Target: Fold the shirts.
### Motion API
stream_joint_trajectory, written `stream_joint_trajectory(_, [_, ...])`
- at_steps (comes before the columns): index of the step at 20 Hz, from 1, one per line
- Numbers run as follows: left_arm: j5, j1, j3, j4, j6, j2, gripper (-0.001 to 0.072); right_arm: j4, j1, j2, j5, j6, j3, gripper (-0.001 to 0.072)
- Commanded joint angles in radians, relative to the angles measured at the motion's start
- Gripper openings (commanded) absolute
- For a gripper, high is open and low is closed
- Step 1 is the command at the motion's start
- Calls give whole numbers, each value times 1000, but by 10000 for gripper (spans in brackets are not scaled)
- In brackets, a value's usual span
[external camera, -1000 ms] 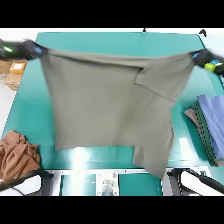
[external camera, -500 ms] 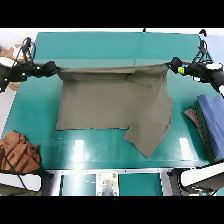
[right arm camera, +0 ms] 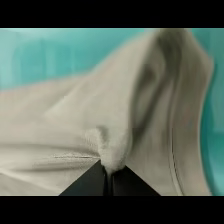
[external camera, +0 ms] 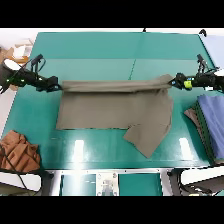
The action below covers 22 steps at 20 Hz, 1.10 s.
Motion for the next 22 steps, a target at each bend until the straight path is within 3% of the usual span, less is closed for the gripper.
stream_joint_trajectory(1, [-76, 0, -29, 87, -74, -2, 29, -42, -4, 13, 8, 1, -106, 20])
stream_joint_trajectory(7, [-60, 0, -124, 82, -80, -3, 30, -40, -3, 13, -24, 0, -176, 22])
stream_joint_trajectory(8, [-58, 0, -127, 76, -102, -4, 30, -40, -3, 13, -23, 0, -176, 37])
stream_joint_trajectory(9, [-62, 0, -127, 59, -108, -3, 75, -40, -3, 13, -19, 6, -175, 133])
stream_joint_trajectory(10, [-72, 0, -126, 49, -116, -2, 344, -41, -5, 13, 2, 11, -170, 269])
stream_joint_trajectory(11, [-106, 2, -118, 51, -139, -2, 522, -42, -12, 13, 50, 11, -153, 309])
stream_joint_trajectory(16, [-352, 102, -80, 93, -235, 100, 518, -45, -154, 176, 216, 82, -151, 308])
stream_joint_trajectory(19, [-317, 174, -272, 185, -257, 331, 519, -56, -280, 407, 228, 111, -364, 313])
stream_joint_trajectory(20, [-285, 192, -364, 187, -257, 411, 520, -62, -315, 484, 220, 145, -452, 355])
stream_joint_trajectory(22, [-200, 206, -567, 186, -278, 567, 520, -76, -380, 631, 195, 243, -649, 367])
